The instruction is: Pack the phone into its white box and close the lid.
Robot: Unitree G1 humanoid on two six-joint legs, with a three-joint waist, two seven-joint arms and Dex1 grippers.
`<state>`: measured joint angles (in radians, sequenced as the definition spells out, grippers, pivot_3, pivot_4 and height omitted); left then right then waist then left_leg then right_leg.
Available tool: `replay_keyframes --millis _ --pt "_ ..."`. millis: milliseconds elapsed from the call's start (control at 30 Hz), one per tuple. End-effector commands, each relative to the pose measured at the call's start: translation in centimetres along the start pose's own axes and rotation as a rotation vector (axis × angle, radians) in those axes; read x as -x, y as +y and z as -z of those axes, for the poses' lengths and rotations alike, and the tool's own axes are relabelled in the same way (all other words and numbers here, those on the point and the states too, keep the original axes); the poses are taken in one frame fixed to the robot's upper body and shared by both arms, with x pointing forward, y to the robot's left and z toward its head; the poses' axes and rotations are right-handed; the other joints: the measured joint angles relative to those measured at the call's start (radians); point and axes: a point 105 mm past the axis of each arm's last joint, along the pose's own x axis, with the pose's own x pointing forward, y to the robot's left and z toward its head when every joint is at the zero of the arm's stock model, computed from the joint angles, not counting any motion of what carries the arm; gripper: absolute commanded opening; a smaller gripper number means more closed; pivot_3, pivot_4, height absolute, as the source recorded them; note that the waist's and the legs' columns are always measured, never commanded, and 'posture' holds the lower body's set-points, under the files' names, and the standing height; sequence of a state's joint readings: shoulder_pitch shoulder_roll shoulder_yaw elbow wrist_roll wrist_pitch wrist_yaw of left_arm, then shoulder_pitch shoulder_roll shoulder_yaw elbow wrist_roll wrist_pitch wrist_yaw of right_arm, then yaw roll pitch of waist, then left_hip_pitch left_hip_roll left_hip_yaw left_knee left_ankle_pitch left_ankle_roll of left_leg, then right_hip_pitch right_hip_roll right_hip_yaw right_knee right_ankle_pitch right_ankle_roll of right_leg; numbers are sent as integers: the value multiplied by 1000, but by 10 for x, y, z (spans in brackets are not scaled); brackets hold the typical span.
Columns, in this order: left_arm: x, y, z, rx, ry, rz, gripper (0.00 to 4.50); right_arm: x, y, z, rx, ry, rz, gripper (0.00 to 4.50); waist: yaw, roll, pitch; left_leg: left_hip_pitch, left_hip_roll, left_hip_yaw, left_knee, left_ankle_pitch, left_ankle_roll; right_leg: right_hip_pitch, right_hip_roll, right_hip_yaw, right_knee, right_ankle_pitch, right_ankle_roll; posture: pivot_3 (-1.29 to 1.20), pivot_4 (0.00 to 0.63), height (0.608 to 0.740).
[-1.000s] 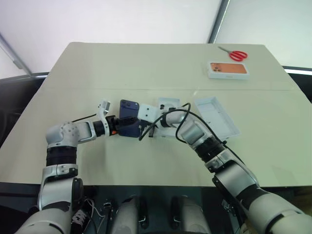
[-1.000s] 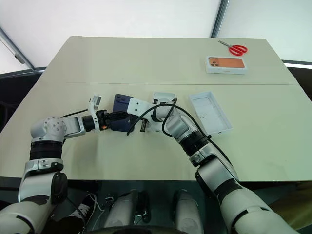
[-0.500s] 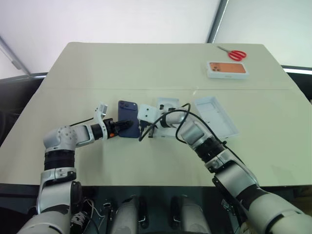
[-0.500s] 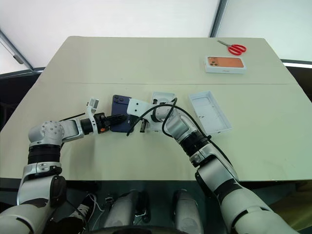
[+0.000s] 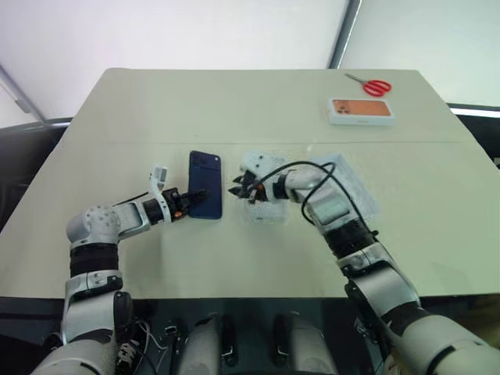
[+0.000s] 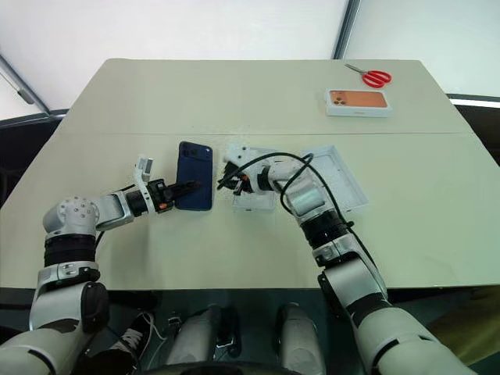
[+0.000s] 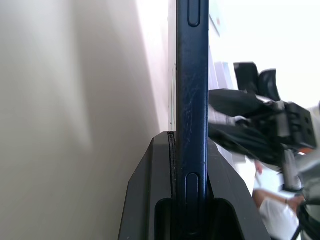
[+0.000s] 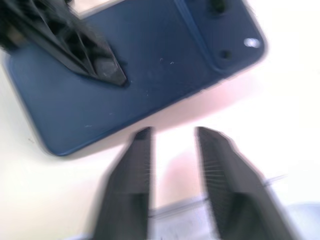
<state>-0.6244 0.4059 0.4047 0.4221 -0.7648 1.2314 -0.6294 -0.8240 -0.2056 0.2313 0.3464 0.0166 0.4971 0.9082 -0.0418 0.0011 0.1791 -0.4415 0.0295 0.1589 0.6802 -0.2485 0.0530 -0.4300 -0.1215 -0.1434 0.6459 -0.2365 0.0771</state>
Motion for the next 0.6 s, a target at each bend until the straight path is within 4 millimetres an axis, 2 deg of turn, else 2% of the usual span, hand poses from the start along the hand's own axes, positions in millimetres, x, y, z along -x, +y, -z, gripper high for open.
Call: replay_keyframes --millis 33,100,200,300,467,600 --pt "8 -11 -14 15 -66 57 0 26 19 -18 -16 -74 -147 3285 0 0 0 0 0 0 0 0 0 0 0 0 0 0 0 0 150 738" --pt "8 -16 -11 19 -51 79 0 39 27 -11 17 -46 -191 3285 1 -1 0 -1 0 0 0 0 0 -1 -1 0 -1 0 0 0 150 738" --pt "8 -17 -8 6 -36 78 0 59 36 16 121 64 -240 3285 6 -1 1 -2 -1 0 0 -1 0 -1 -1 0 -1 0 0 0 150 738" --pt "8 -17 -8 -1 -38 74 0 65 38 35 172 141 -243 3285 5 -1 1 -1 -1 0 -1 -1 -1 -1 -2 0 -2 0 0 0 150 738" --pt "6 -18 -6 -17 -31 71 0 62 24 44 225 177 -169 3285 3 -2 1 -2 0 0 -1 -1 -1 -2 -1 0 -1 0 0 0 150 738" --pt "5 -18 -7 -17 -33 70 0 59 17 40 225 166 -145 3285 9 -2 2 -2 0 0 0 -1 -1 -2 -2 0 -1 0 0 0 150 738"
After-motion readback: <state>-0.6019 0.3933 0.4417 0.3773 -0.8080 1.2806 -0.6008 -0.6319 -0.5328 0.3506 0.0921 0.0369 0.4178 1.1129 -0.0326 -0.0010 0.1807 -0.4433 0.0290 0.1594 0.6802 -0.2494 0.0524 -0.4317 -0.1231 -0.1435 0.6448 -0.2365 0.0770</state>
